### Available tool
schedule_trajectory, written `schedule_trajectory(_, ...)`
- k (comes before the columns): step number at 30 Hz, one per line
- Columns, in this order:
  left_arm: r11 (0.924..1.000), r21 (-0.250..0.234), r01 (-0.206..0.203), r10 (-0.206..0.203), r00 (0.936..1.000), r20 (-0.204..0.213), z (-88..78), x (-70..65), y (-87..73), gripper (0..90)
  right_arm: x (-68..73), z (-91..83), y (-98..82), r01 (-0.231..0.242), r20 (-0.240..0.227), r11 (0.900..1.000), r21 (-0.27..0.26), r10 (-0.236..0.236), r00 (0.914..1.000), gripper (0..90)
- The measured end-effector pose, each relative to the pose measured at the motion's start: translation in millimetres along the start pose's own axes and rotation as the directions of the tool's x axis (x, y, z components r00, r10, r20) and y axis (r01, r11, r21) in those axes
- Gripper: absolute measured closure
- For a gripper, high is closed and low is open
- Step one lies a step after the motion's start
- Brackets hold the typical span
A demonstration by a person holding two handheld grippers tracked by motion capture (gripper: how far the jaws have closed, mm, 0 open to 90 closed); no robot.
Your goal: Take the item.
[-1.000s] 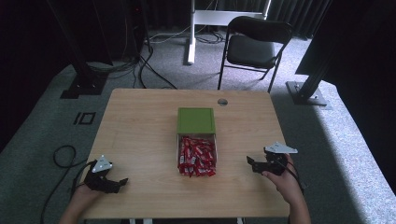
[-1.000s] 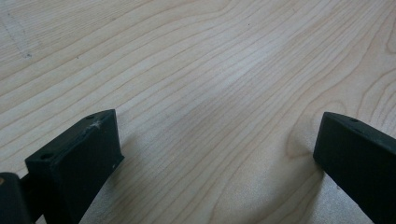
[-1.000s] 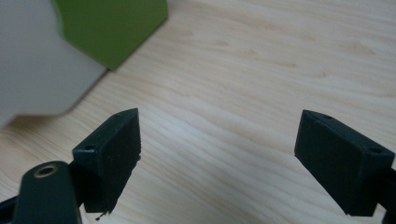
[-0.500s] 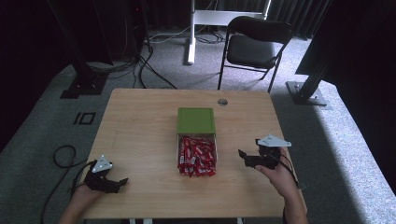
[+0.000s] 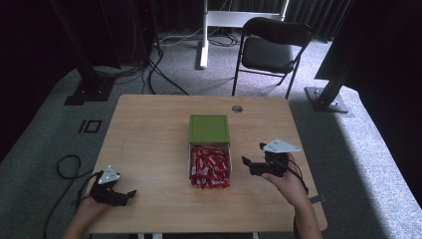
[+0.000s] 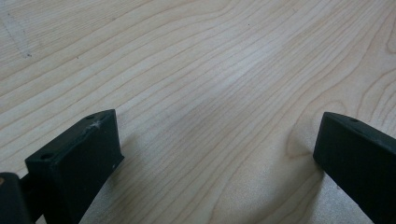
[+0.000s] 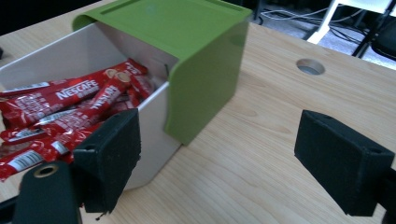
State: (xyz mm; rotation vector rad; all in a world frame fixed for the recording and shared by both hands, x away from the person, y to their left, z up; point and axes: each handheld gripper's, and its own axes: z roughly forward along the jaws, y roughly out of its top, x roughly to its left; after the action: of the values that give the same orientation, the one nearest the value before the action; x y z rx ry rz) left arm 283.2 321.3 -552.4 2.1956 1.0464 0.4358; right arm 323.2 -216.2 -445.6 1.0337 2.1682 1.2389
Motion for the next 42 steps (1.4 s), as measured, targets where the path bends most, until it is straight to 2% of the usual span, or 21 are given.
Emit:
schedule_trajectory(11, 1.0000, -0.001, 0.000, 0.000, 1.0000, 0.000, 0.1, 0.0, 0.0, 1.6, 19.2, 11.1, 14.1, 0.031, -0.062, 0.999, -0.019, -0.032, 0.9975, 14.5)
schedule_trajectory(22, 1.0000, -0.001, -0.001, 0.001, 1.0000, -0.001, 0.0, 0.1, 0.0, 1.6, 47.6, 30.8, 27.5, 0.070, -0.141, 0.997, -0.033, -0.074, 0.9873, 14.5)
schedule_trajectory(36, 1.0000, 0.000, -0.001, 0.001, 1.0000, -0.001, 0.0, 0.0, 0.0, 1.6, 78.4, 54.3, 27.3, 0.113, -0.219, 0.994, -0.006, -0.111, 0.9693, 15.4)
schedule_trajectory(42, 1.0000, -0.001, -0.001, 0.001, 1.0000, 0.000, 0.0, 0.0, 0.0, 1.6, 86.1, 62.0, 25.4, 0.132, -0.216, 0.991, 0.011, -0.126, 0.9683, 20.8)
